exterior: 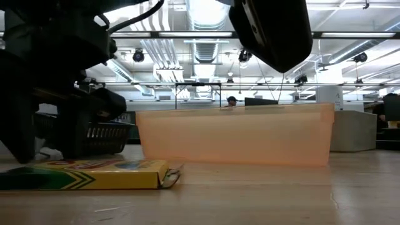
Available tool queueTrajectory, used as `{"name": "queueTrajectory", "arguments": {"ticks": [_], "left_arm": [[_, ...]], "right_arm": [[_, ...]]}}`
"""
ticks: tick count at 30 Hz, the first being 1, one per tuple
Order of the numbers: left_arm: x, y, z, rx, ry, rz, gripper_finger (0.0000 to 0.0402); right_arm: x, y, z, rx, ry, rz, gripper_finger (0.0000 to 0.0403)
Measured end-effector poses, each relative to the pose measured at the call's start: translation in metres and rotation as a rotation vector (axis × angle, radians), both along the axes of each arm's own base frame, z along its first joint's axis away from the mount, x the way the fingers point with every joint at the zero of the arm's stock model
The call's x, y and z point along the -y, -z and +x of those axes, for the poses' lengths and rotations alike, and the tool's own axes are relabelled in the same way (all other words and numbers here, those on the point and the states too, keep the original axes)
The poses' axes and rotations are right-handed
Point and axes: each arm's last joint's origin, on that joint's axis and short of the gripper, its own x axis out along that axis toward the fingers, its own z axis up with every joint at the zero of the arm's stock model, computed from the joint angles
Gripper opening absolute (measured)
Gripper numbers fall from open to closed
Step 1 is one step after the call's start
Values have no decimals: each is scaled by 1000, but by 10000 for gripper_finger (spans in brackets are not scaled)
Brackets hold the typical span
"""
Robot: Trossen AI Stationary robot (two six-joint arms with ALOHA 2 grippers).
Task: Pick & Place School Supplies
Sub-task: Move the yellow crayon box to the middle bottom of the table
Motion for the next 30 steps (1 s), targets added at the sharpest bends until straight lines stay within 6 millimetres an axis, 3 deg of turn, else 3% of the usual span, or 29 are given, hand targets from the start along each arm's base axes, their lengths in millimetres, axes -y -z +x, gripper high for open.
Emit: {"name": "queueTrajectory", "arguments": {"ticks": [16, 30], "left_arm": [[10, -1, -6, -105, 56, -163, 181], [15, -9, 1, -61, 45, -289, 181]], "right_arm": [[1, 2, -1, -25, -4, -25, 69], [1, 2, -2, -29, -13, -40, 82]]}}
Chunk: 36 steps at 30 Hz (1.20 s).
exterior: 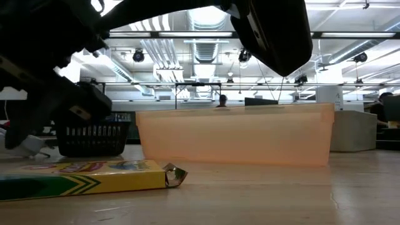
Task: Pick & Place School Supplies
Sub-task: Move the yellow crayon box to the middle bottom of the table
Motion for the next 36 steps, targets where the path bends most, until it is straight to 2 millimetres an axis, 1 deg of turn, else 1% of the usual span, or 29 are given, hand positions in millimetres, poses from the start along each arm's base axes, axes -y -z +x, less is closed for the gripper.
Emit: {"name": "queueTrajectory", "arguments": {"ticks": [3, 6, 9, 13, 19, 23, 26, 28, 30, 33, 36], "left_arm": [[2, -3, 1, -10, 4, -37, 181], [2, -3, 1, -8, 8, -33, 181], [1, -1, 1, 15, -12, 27, 181], [-1, -1, 2, 45, -52, 85, 181], [-2, 0, 2, 41, -51, 104, 181], [-1, 0, 1, 15, -49, 83, 181], [2, -6, 3, -38, -59, -6, 181], [4, -16, 4, -51, -34, -71, 181], [4, -25, 4, -34, -22, -101, 181], [2, -34, 3, 24, -42, -77, 181], [-3, -37, -1, 69, -84, 1, 181]], "right_arm": [[0, 0, 0, -1, -2, -4, 80], [0, 0, 0, -1, -3, -4, 75], [-2, 0, -1, -5, -14, 2, 70], [-5, 2, -4, -38, -49, 54, 68], [0, 14, -16, -170, 55, 91, 77], [0, 16, -17, -184, 42, 60, 82], [2, 18, -18, -196, 42, 42, 81], [4, 21, -19, -212, 52, 34, 78], [5, 27, -22, -221, 70, 44, 75], [10, 37, -26, -243, 104, 51, 70], [16, 44, -26, -250, 119, 52, 68]]}}
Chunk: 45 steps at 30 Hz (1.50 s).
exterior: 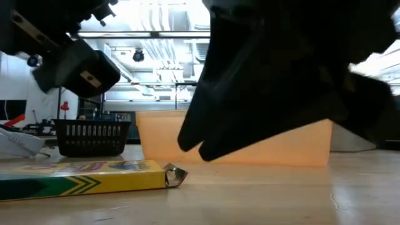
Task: Pick & Place School Supplies
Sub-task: Move the yellow crayon box to the middle bottom of the table
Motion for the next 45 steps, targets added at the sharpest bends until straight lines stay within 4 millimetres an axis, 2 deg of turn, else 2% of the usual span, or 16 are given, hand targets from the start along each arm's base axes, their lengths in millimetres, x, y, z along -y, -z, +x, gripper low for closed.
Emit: {"name": "queueTrajectory", "arguments": {"ticks": [4, 16, 26, 37, 45], "left_arm": [[-5, -1, -6, -19, -36, 65, 181], [-7, -1, -9, -72, -59, 68, 181], [-7, 0, -10, -76, -59, 69, 181], [-7, 0, -10, -77, -60, 69, 181], [-7, 0, -10, -79, -60, 70, 181]], "right_arm": [[10, 5, 4, -13, 7, -21, 72], [28, 8, 17, -54, -65, -17, 73], [28, 10, 14, -143, -122, 49, 75], [30, 11, 10, -186, -93, 47, 71], [22, 5, 2, -78, -3, -107, 64]]}}
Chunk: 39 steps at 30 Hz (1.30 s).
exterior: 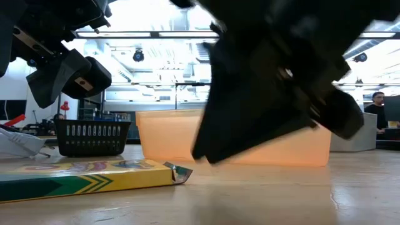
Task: Pick & Place School Supplies
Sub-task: Move the yellow crayon box to the middle bottom of the table
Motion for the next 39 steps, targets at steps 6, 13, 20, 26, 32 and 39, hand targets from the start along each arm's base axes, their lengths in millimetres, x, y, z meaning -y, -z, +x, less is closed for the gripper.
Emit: {"name": "queueTrajectory", "arguments": {"ticks": [6, 13, 20, 26, 32, 39], "left_arm": [[0, 0, 0, -2, 4, 7, 181], [-1, 1, -1, 3, -5, 34, 181], [-2, 2, -1, -9, -4, 40, 181], [-2, 3, -3, -25, -4, 48, 181], [-2, 3, -3, -30, -8, 47, 181], [-1, 3, -4, -72, -8, -17, 181]], "right_arm": [[-9, -16, 9, 131, -49, -76, 72], [-10, -22, 29, 241, -138, -91, 80], [-1, -2, 37, 173, -155, -21, 72], [1, 6, 36, 108, -185, 8, 70], [3, 8, 27, 0, -160, 62, 78], [4, 10, 18, -87, -169, 30, 73]]}}
